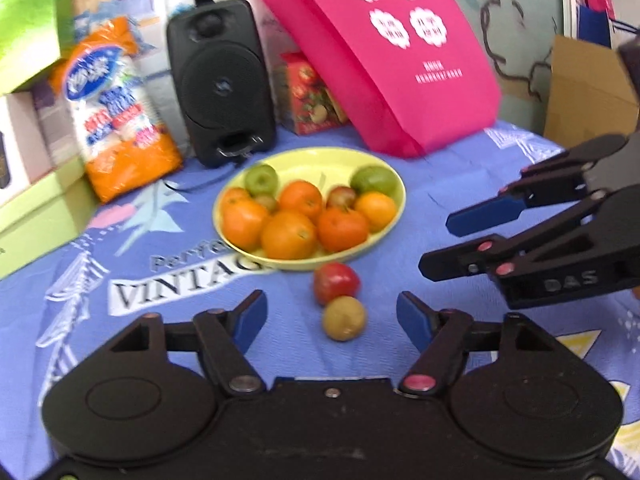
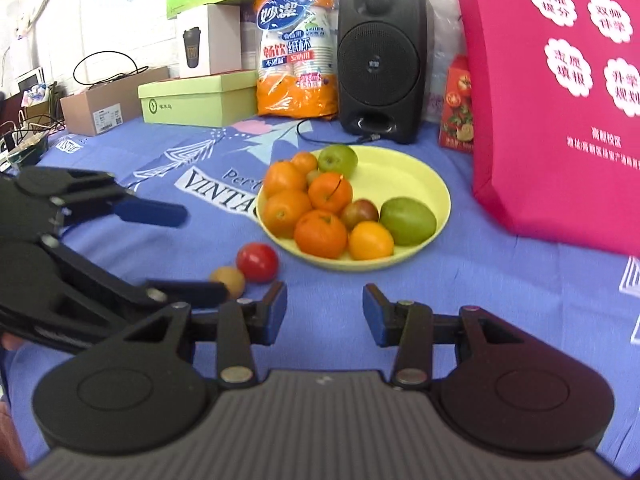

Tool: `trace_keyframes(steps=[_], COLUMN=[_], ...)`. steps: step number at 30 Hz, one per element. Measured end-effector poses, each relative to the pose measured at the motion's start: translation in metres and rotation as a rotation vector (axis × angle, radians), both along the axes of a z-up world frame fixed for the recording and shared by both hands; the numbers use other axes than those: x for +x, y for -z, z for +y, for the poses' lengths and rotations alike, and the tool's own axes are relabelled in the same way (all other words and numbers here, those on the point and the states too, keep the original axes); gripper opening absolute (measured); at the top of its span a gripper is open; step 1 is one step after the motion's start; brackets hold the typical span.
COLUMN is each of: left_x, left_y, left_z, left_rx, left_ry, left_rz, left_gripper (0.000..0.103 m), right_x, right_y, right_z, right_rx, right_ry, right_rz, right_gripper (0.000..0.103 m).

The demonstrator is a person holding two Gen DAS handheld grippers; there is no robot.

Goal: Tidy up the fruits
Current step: 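Move the left gripper to the small brown fruit while the right approaches the red tomato, then grasp the small brown fruit with the left gripper while the right grasps the red tomato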

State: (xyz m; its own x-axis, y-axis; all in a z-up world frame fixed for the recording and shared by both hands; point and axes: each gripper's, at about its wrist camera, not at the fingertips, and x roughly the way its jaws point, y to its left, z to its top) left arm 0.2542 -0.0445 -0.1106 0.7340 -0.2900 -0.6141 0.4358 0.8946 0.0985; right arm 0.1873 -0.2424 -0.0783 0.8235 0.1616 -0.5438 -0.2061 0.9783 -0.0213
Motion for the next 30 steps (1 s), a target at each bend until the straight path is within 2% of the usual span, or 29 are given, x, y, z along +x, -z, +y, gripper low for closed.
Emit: trace_keyframes(steps=[1, 2, 4, 5, 6, 8, 14, 18, 21, 27, 30], left_x=[0.003, 0.005, 0.010, 0.012, 0.012, 0.011, 0.008, 0.003, 0.002, 0.001, 0.001], left_y=[0.005, 0.011, 0.015, 0.015, 0.016, 0.015, 0.014, 0.015, 0.016, 0.018, 0.018], left_z=[-0.002, -0.003, 0.001, 0.004, 0.006, 0.010, 0.028, 0.051, 0.068, 0.078, 0.081], left_rx=[0.004, 0.003, -0.044, -0.061, -0.066, -0.065, -0.034, -0.024, -0.050, -0.071, -0.082], left_ry=[-0.001, -0.005, -0.013, -0.012, -0.014, -0.010, -0.040, -0.114, -0.161, -0.174, -0.179], left_rz=[0.014, 0.029, 0.047, 0.057, 0.059, 0.056, 0.056, 0.058, 0.068, 0.063, 0.062], left_gripper=[0.060, 0.047, 0.043, 0.037, 0.030, 0.026, 0.025, 0.026, 0.026, 0.026, 0.026], right_x=[-0.003, -0.005, -0.006, -0.006, -0.004, -0.001, 0.017, 0.031, 0.041, 0.057, 0.058], right_y=[0.001, 0.000, 0.000, 0.001, 0.001, 0.003, 0.011, 0.016, 0.021, 0.026, 0.028], right_z=[0.000, 0.001, 0.002, 0.003, 0.004, 0.008, 0.025, 0.037, 0.046, 0.067, 0.070], right_rx=[-0.004, -0.005, -0.002, -0.001, 0.001, 0.004, 0.019, 0.019, 0.011, -0.064, -0.073], right_ry=[-0.003, -0.006, -0.012, -0.018, -0.024, -0.034, -0.044, -0.031, -0.028, -0.004, -0.019], right_rz=[0.000, -0.001, 0.000, 0.002, 0.005, 0.012, 0.029, 0.045, 0.057, 0.041, 0.041], right_gripper=[0.041, 0.041, 0.041, 0.041, 0.041, 0.041, 0.041, 0.041, 0.041, 0.046, 0.040])
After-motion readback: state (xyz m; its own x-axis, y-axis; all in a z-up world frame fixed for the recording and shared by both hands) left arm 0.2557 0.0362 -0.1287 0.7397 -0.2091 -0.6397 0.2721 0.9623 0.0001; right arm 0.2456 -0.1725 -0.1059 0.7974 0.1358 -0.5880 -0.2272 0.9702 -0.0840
